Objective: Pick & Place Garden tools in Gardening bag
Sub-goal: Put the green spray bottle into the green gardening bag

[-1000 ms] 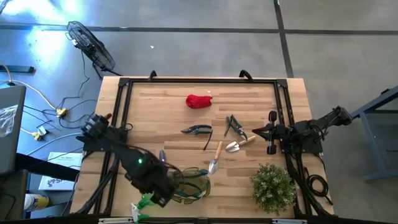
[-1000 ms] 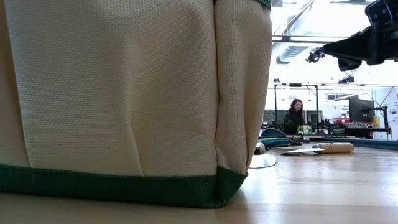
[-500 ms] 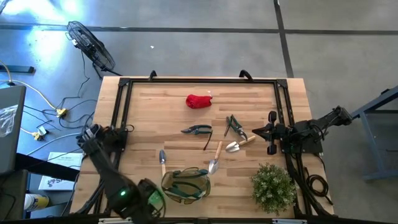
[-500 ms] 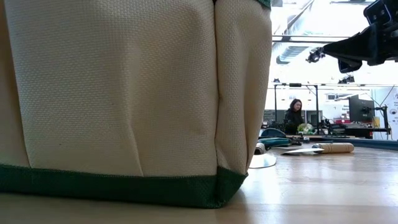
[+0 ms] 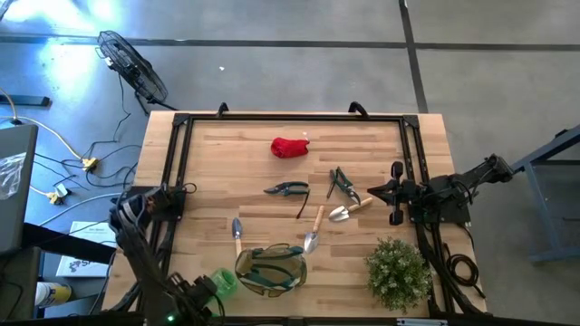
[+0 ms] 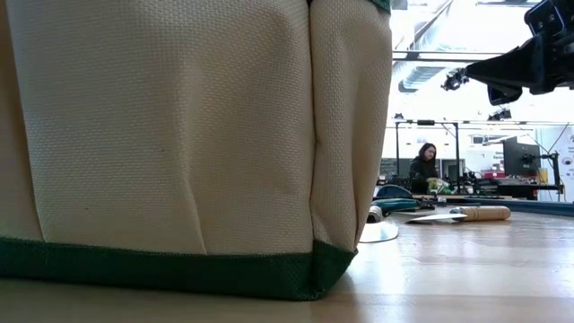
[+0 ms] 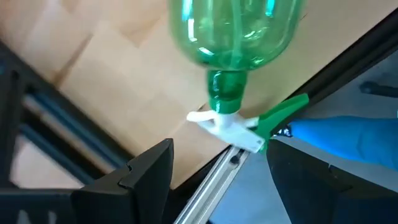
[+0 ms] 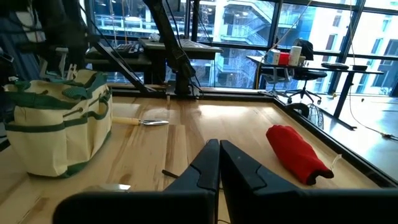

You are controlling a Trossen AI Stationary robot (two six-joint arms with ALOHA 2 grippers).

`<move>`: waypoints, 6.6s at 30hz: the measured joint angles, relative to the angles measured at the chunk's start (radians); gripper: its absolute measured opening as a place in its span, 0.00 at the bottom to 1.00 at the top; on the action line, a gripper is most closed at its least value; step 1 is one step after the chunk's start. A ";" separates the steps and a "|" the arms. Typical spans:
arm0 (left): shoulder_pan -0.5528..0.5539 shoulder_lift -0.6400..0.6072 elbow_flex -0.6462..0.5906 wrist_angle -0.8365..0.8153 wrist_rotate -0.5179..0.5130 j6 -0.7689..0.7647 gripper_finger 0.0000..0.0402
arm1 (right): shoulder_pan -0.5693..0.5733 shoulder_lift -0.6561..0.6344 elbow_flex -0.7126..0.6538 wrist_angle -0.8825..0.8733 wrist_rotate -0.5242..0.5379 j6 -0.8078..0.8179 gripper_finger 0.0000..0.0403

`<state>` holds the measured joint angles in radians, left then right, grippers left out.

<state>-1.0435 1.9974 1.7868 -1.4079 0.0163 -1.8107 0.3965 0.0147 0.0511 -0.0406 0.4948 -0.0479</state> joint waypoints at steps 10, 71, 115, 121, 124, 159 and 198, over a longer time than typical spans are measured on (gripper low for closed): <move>0.003 0.003 -0.179 0.246 -0.004 -0.004 0.62 | 0.000 0.000 0.000 0.040 0.000 0.002 0.01; 0.122 -0.033 0.241 -0.168 0.064 0.228 0.29 | 0.000 0.002 0.000 0.072 0.001 -0.005 0.01; 0.540 -0.016 0.324 0.177 0.050 1.571 0.29 | 0.000 0.129 0.003 -0.030 0.000 0.037 0.01; 0.578 -0.016 0.238 0.202 0.183 1.587 0.29 | 0.000 0.143 0.003 -0.029 0.000 0.080 0.01; 0.598 -0.016 0.227 0.171 0.189 1.589 0.29 | 0.000 0.143 0.003 -0.029 0.000 0.106 0.01; 0.624 0.032 0.228 0.066 0.250 1.528 0.29 | 0.000 0.145 0.001 -0.031 -0.033 0.158 0.01; 0.669 0.079 0.068 0.260 0.463 1.605 0.29 | 0.001 0.152 0.000 -0.023 -0.031 0.158 0.01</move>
<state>-0.3749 2.0762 1.8545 -1.1483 0.4791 -0.2056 0.3973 0.1670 0.0507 -0.0632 0.4639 0.1105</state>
